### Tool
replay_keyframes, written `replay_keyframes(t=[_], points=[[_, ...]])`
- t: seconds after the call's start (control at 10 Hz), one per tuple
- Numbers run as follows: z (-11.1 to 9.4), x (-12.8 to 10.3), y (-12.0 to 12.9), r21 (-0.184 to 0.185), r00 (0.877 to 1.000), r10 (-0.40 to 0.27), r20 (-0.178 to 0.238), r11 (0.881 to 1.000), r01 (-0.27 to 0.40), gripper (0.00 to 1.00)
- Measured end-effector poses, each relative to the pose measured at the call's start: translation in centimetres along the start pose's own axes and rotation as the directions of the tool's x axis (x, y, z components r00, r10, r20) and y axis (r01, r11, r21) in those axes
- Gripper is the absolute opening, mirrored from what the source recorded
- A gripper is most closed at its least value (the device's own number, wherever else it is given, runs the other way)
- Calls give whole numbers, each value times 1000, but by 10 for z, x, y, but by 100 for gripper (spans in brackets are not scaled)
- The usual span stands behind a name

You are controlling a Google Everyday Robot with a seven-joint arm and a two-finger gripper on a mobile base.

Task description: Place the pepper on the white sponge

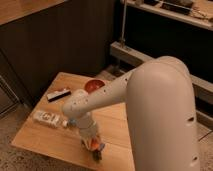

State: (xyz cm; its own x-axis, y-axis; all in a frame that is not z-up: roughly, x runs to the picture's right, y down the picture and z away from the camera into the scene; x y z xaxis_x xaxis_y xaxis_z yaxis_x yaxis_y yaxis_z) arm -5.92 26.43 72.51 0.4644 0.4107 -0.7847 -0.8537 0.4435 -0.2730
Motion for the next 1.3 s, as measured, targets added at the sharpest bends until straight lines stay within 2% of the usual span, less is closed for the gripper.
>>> replay_keyframes(t=[0.2,0.4,0.5,0.8,0.9,1.3], points=[[4,-4,-3,6,1000,6,-5,1000,-6,0],[6,-6,-5,11,1000,13,-5,1000,-13,11],[6,-9,-6,14,1000,20,-1,1000,-20,26],[5,-12,-8,21,999,33,8,999,-33,55],[5,-12,-8,23,999,36,11,999,-37,60],[3,-14,-9,22,999,48,22,999,-48,60]])
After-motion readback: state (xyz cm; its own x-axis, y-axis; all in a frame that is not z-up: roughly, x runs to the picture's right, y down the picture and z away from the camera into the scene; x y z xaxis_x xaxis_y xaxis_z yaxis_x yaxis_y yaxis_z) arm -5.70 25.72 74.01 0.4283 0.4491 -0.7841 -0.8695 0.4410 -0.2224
